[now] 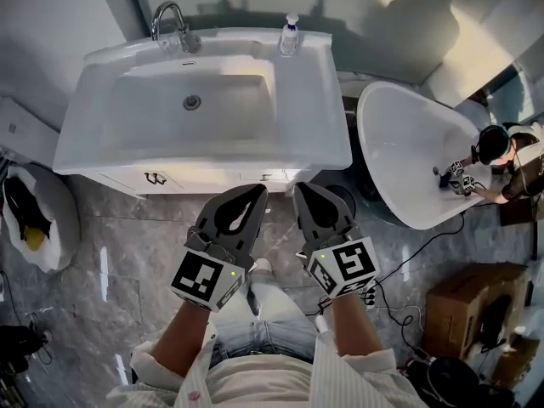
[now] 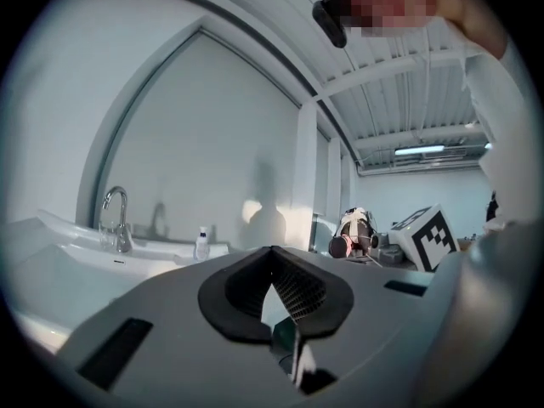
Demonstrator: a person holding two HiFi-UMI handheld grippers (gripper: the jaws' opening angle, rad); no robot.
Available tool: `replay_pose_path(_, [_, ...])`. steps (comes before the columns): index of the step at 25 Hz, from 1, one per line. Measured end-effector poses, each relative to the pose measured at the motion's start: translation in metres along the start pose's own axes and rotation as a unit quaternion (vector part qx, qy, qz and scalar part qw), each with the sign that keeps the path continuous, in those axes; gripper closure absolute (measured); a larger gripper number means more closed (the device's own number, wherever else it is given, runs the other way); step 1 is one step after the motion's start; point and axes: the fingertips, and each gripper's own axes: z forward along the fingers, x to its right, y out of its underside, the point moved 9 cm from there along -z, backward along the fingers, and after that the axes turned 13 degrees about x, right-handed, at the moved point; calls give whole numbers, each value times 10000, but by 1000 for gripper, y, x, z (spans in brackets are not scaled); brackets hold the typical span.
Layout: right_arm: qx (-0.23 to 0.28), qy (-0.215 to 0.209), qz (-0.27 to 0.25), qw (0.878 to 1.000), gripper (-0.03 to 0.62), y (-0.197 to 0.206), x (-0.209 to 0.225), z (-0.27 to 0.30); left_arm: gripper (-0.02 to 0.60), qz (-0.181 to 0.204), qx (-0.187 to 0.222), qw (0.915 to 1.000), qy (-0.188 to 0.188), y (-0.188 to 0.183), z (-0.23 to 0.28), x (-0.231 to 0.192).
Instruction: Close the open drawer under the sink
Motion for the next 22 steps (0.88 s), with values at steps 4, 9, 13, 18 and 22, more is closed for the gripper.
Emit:
replay_pose_path(4, [161,-163,48,9997,585,-31,-9,0,566,-69,256,9995,-175,-32,-7,6])
replay_pose_path(9, [164,-512,-4,9986,585,-56,-25,-5,566,-234,231,9995,-32,-54,-10,22])
replay_pose_path(13, [153,-707,-35,9974,585,-64,-36,-9,566,-228,207,9994,135,-61,-17,35])
replay_pose_path(18, [169,-782,-44,9968,584,-67,-42,-13,566,-209,242,9993,214,-58,-23,41])
replay_pose_path(22, [214,-732,-39,9971,585,-68,-43,-14,566,-203,261,9992,232,-59,-21,40])
